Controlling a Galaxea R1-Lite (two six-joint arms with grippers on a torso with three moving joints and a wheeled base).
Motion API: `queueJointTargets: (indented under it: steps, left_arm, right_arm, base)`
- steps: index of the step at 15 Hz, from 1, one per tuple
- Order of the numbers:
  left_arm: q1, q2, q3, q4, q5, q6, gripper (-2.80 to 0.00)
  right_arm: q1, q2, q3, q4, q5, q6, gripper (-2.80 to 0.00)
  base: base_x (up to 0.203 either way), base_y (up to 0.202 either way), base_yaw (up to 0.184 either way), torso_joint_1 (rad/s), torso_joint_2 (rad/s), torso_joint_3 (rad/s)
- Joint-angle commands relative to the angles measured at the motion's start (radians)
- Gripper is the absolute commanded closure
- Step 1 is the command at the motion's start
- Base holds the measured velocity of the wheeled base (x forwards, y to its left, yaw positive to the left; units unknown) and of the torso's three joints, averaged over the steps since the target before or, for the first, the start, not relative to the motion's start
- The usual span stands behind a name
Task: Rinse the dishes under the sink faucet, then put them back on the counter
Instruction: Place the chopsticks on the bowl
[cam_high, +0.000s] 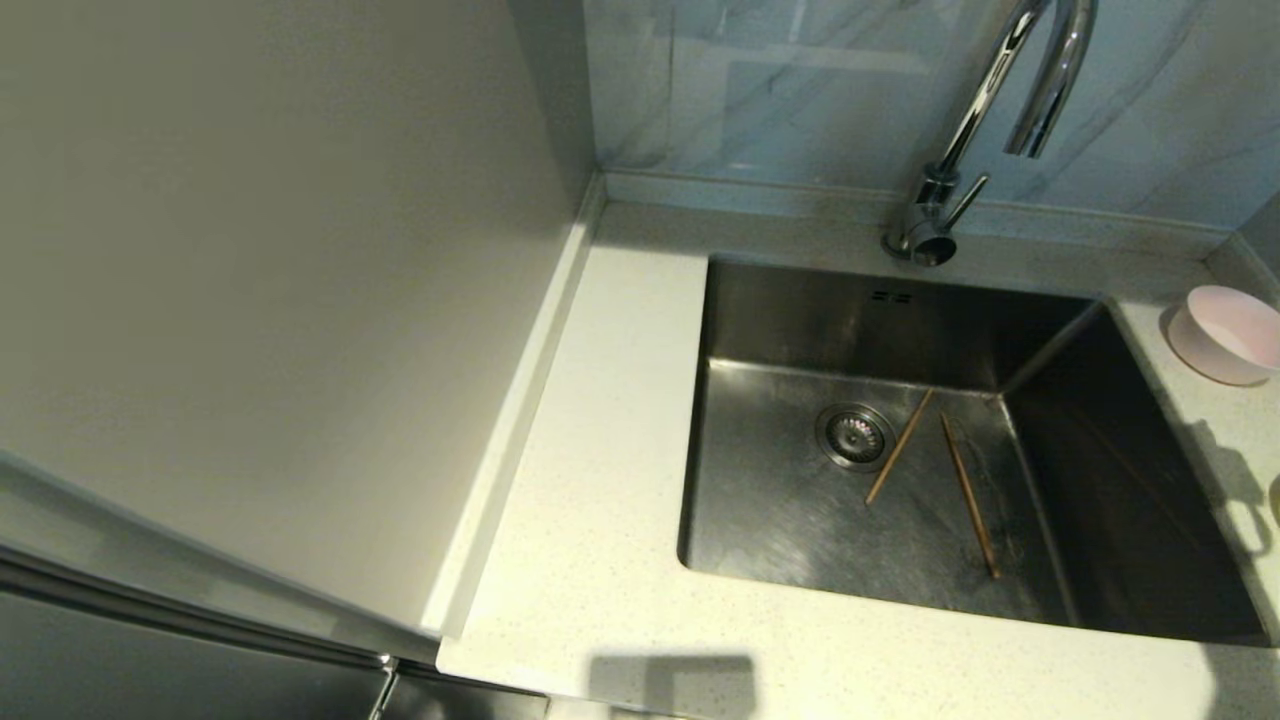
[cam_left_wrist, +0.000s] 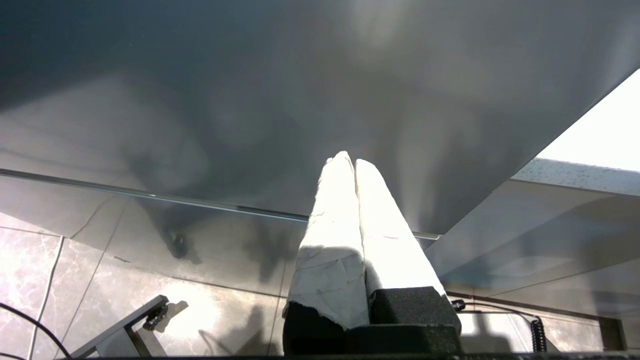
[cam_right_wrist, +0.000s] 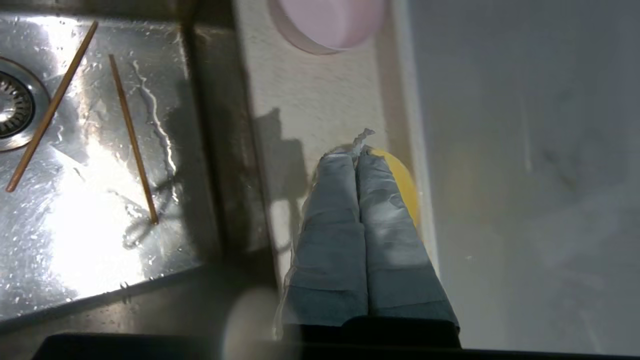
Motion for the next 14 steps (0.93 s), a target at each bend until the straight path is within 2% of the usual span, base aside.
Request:
queueJointTargets:
  steps: [1,7,14]
  left_arm:
    - [0.000,-0.003,0.000,0.000,0.000,-0.001,0.00]
    - [0.000,-0.003,0.000,0.000,0.000,-0.001,0.00]
    - [0.000,-0.003,0.000,0.000,0.000,-0.001,0.00]
  right_arm:
    - [0.002,-0.108,0.028,-0.013,-0.013,0.002,0.00]
    - [-0.055,-0.073,0.013,-0.078,-0.013,0.073,0.00]
    - [-0.050,-0.017,-0.004,-0.082,0.000,0.074,0.00]
  base:
    - [0.000,0.000,0.000,0.000,0.00,0.000]
    - [0.000,0.000,0.000,0.000,0.00,0.000]
    - [0.000,0.000,0.000,0.000,0.00,0.000]
